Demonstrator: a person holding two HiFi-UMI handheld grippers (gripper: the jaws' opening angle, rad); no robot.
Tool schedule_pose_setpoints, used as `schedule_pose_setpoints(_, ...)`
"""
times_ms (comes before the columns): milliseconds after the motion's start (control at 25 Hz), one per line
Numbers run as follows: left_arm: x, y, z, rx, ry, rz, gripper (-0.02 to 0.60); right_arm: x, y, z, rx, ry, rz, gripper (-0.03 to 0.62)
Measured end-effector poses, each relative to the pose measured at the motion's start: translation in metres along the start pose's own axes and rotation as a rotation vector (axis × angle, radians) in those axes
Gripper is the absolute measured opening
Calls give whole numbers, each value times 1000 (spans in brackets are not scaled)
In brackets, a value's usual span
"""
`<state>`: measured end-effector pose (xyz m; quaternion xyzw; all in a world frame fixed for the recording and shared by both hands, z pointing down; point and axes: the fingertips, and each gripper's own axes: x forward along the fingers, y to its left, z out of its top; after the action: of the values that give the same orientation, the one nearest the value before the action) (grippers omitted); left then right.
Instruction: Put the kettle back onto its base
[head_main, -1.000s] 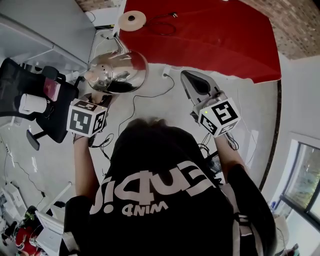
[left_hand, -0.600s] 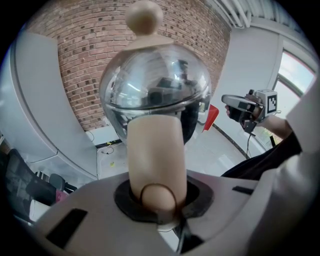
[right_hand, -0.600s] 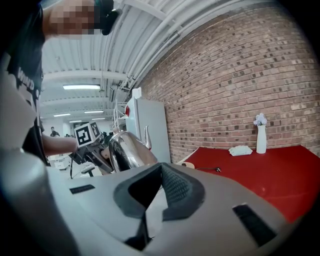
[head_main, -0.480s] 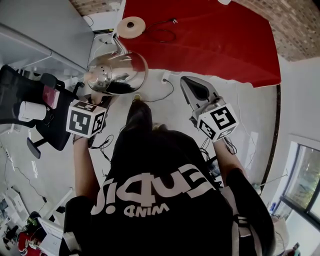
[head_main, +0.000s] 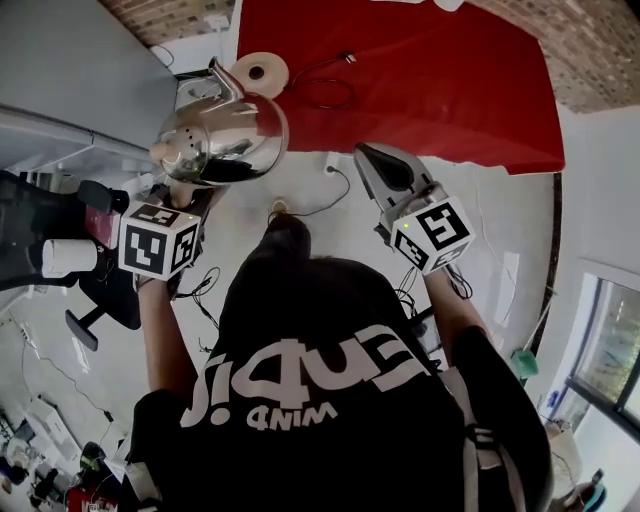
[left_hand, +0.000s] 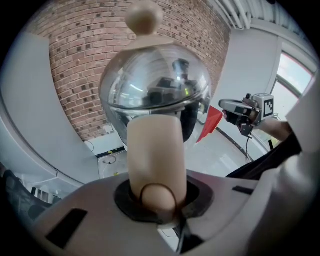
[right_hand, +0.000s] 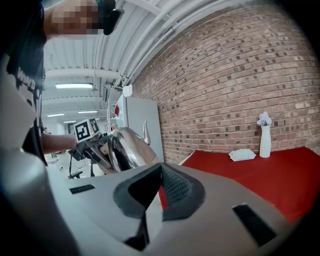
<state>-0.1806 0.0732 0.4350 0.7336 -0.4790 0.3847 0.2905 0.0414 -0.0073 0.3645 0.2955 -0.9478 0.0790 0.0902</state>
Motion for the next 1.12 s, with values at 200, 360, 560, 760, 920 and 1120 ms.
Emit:
schedule_pose_setpoints(200,24,52,48,8,7,-24,58,57,-41,24,8,8,-31,20)
schedule_pose_setpoints(360,34,81,67,27,11,-25,58,87,-53,37,-1,0,-39,20)
schedule_pose_setpoints(560,42,109,85,45,19,-45,58,111,-64,47,9,-6,-70,21)
schedule_pose_setpoints(760,48,127,100,58,30,-41,58,125,-75,53,18,-1,-81,21)
schedule_pose_setpoints(920,53,138,116,65,38,-30,58,138,-88,62,23,-9,-78,20)
schedule_pose_setpoints(1120,56,147,132,71,40,-20,58,149,-98,62,37,-11,-73,20)
